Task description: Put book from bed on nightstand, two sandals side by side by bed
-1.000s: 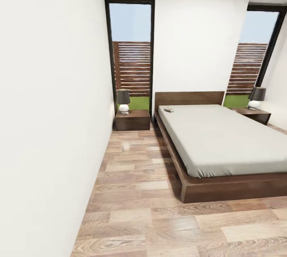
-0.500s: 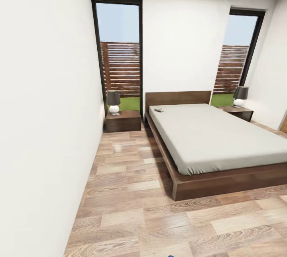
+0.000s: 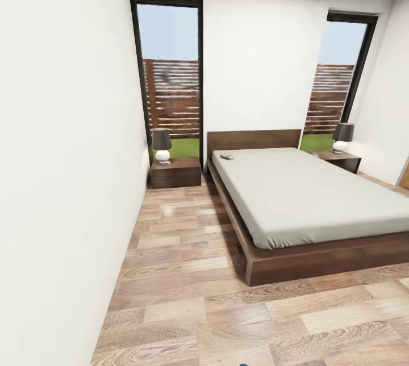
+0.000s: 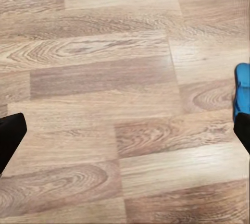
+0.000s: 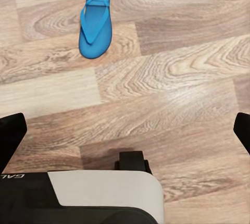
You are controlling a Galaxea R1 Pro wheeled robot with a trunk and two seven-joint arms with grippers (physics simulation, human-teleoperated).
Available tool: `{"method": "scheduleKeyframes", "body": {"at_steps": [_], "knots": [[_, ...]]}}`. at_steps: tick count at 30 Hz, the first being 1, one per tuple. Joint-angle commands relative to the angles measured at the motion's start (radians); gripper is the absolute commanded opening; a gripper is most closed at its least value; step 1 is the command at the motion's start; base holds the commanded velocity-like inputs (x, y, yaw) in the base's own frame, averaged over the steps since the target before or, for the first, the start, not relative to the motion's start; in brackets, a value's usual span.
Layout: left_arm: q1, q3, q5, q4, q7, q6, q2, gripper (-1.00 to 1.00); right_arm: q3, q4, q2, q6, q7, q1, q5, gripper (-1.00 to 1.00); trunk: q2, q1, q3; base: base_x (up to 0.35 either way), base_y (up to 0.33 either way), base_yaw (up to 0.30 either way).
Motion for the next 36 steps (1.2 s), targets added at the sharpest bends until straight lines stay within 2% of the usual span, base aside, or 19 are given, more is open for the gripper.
{"method": "scheduleKeyframes", "body": {"at_steps": [1, 3, 6, 7, 8, 9, 11, 12, 13, 15, 16, 18, 20, 22, 26, 31, 34, 36], "knots": [[-0.003, 0.000, 0.001, -0.014, 0.000, 0.001, -0.001, 1.00, -0.002, 0.000, 0.000, -0.002, 0.000, -0.001, 0.000, 1.00, -0.001, 0.000, -0.001, 0.000, 0.000, 0.000], [-0.020, -0.001, 0.001, -0.042, 0.000, 0.021, -0.003, 1.00, -0.002, 0.000, 0.000, -0.002, 0.000, -0.001, 0.000, 1.00, -0.001, 0.000, -0.001, 0.000, 0.000, 0.000], [-0.077, -0.001, 0.002, -0.071, -0.003, 0.100, -0.008, 1.00, -0.002, 0.000, 0.000, -0.002, 0.000, -0.001, 0.000, 1.00, -0.001, 0.000, -0.001, 0.000, 0.000, 0.000], [-0.116, -0.002, 0.002, -0.079, -0.017, 0.157, -0.011, 1.00, -0.002, 0.000, 0.000, -0.002, 0.000, -0.001, 0.000, 1.00, -0.001, 0.000, -0.001, 0.000, 0.000, 0.000], [-0.137, -0.002, 0.003, -0.082, -0.029, 0.185, -0.012, 1.00, -0.002, 0.000, 0.000, -0.002, 0.000, -0.001, 0.000, 1.00, -0.001, 0.000, -0.001, 0.000, 0.000, 0.000], [-0.199, -0.001, 0.006, -0.087, -0.086, 0.256, -0.014, 1.00, -0.002, 0.000, 0.000, -0.002, 0.000, 0.000, 0.000, 1.00, -0.001, 0.000, -0.001, 0.000, 0.000, 0.000], [-0.252, -0.001, 0.021, -0.089, -0.171, 0.298, -0.014, 1.00, -0.002, 0.000, 0.000, -0.002, 0.000, 0.000, 0.000, 1.00, -0.001, 0.000, -0.001, 0.000, 0.000, 0.000], [-0.281, 0.000, 0.039, -0.090, -0.235, 0.315, -0.013, 1.00, -0.002, 0.000, 0.000, -0.002, 0.000, 0.000, 0.000, 1.00, -0.001, 0.000, -0.001, 0.000, 0.000, 0.000], [-0.295, 0.000, 0.049, -0.090, -0.266, 0.321, -0.012, 1.00, -0.002, 0.000, 0.000, -0.002, 0.000, 0.000, 0.000, 1.00, -0.001, 0.000, -0.001, 0.000, 0.000, 0.000], [-0.338, 0.001, 0.100, -0.091, -0.358, 0.336, -0.009, 1.00, -0.002, 0.000, -0.001, -0.002, 0.000, -0.001, 0.000, 1.00, -0.001, 0.000, -0.001, 0.000, 0.000, 0.000], [-0.346, 0.001, 0.115, -0.091, -0.373, 0.339, -0.008, 1.00, -0.002, 0.000, -0.001, -0.002, 0.000, 0.000, 0.000, 1.00, -0.001, 0.000, -0.001, 0.000, 0.000, 0.000], [-0.366, 0.001, 0.177, -0.091, -0.406, 0.358, 0.007, 1.00, -0.002, 0.000, -0.001, -0.002, 0.000, -0.001, 0.000, 1.00, -0.001, 0.000, -0.001, 0.000, 0.000, 0.000], [-0.373, 0.001, 0.216, -0.087, -0.413, 0.388, 0.017, 1.00, -0.002, 0.000, -0.002, -0.002, 0.001, 0.000, 0.000, 1.00, -0.001, 0.000, -0.001, 0.000, 0.000, 0.000], [-0.377, 0.001, 0.239, -0.082, -0.412, 0.411, 0.021, 1.00, -0.002, 0.000, -0.002, -0.002, 0.001, 0.000, 0.000, 1.00, -0.001, 0.000, -0.001, 0.000, 0.000, 0.000], [-0.380, 0.002, 0.257, -0.071, -0.392, 0.430, 0.025, 1.00, -0.002, -0.012, -0.001, -0.002, -0.001, 0.000, 0.003, 1.00, -0.001, 0.000, -0.001, 0.000, 0.000, 0.000], [-0.380, 0.003, 0.264, -0.066, -0.383, 0.436, 0.026, 1.00, 0.000, -0.053, 0.001, 0.014, -0.010, -0.003, 0.009, 1.00, -0.001, 0.000, -0.001, 0.000, 0.000, 0.000], [-0.380, 0.003, 0.267, -0.066, -0.382, 0.437, 0.027, 1.00, 0.000, -0.127, 0.003, 0.077, -0.018, -0.019, 0.008, 1.00, -0.001, 0.000, -0.001, 0.000, 0.000, 0.000], [-0.381, 0.003, 0.268, -0.065, -0.382, 0.437, 0.027, 1.00, 0.001, -0.171, 0.005, 0.178, -0.020, -0.060, 0.005, 1.00, -0.001, 0.000, -0.001, 0.000, 0.000, 0.000]]}}
